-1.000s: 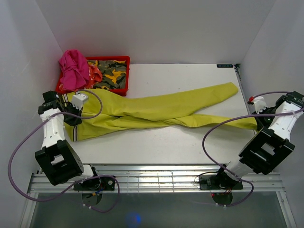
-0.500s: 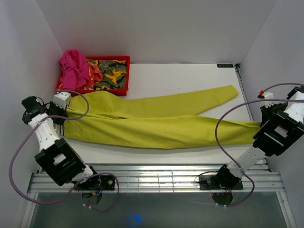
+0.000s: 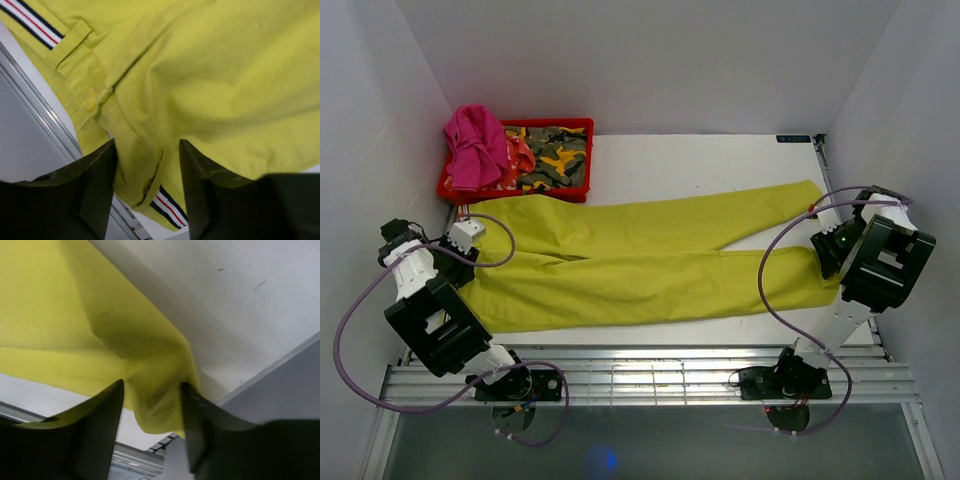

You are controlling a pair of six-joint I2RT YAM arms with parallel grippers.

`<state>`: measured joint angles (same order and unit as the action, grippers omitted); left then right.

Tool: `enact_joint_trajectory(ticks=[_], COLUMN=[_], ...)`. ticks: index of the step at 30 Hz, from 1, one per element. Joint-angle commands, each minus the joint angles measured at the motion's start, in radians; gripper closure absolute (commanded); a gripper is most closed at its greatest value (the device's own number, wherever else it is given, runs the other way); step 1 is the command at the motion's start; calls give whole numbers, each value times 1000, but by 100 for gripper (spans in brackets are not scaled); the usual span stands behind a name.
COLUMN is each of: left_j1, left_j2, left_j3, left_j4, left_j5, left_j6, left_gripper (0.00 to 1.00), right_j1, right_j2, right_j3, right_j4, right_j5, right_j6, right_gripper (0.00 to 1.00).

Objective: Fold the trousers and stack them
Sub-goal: Flatten the trousers out

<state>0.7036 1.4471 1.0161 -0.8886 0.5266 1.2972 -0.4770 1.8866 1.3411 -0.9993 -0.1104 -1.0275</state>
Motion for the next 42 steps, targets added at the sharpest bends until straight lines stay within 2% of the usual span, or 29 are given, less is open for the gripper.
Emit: enact_joint_trajectory(ticks=[1, 2, 3, 9, 11, 12, 15, 16, 19, 22, 26, 32, 34, 35, 37, 38, 39, 41, 42], left_j1=[2, 2, 7, 34, 37, 36, 36, 36, 37, 37, 28, -74, -120, -180, -248, -313, -346, -421, -441], left_j2=[-54, -51, -51, -89, -106, -119, -119, -100, -59, -22, -21, 16, 36, 41, 52, 55, 59, 87, 101], left_j3=[30, 47, 70, 72, 36, 23, -23, -31, -48, -30, 59, 190, 205, 202, 176, 164, 150, 127, 124], left_j4=[45, 24, -4, -68, -88, -93, -113, -116, -125, -122, -154, -127, -99, -60, -15, 37, 66, 120, 129], left_j5=[-16, -14, -17, -48, -43, -39, -16, -14, -34, -25, 103, 170, 176, 170, 138, 124, 110, 73, 63], left_j6=[-110, -136, -148, -206, -207, -210, -236, -246, -275, -295, -317, -418, -462, -485, -551, -574, -622, -656, -680], left_gripper=[37, 31, 28, 24, 24, 24, 27, 28, 34, 35, 34, 33, 32, 32, 32, 32, 32, 32, 32], right_j1=[-6, -8, -11, -22, -20, -17, 0, 3, 5, 5, 5, 5, 6, 6, 8, 9, 11, 26, 55], right_j2=[2, -30, -52, -213, -240, -244, -230, -224, -213, -210, -222, -355, -400, -403, -379, -362, -342, -265, -241], right_j3=[40, 30, 23, -26, -28, -28, -54, -95, -207, -281, -426, -644, -608, -565, -378, -303, -155, -19, 40], right_j4=[54, 50, 51, 15, -18, -54, -82, -78, -4, 78, 145, 113, 59, 24, -68, -88, -116, -116, -116], right_j5=[57, 64, 74, 58, 31, -9, -18, -17, 14, 49, 90, 152, 118, 24, -50, -136, -174, -262, -278], right_j6=[58, 49, 37, -54, -66, -74, -63, -62, -57, -57, -74, -201, -207, -204, -166, -149, -105, -42, -14], right_gripper=[40, 24, 2, 2, 8, 17, 32, 34, 39, 40, 43, 52, 52, 51, 45, 44, 43, 42, 34])
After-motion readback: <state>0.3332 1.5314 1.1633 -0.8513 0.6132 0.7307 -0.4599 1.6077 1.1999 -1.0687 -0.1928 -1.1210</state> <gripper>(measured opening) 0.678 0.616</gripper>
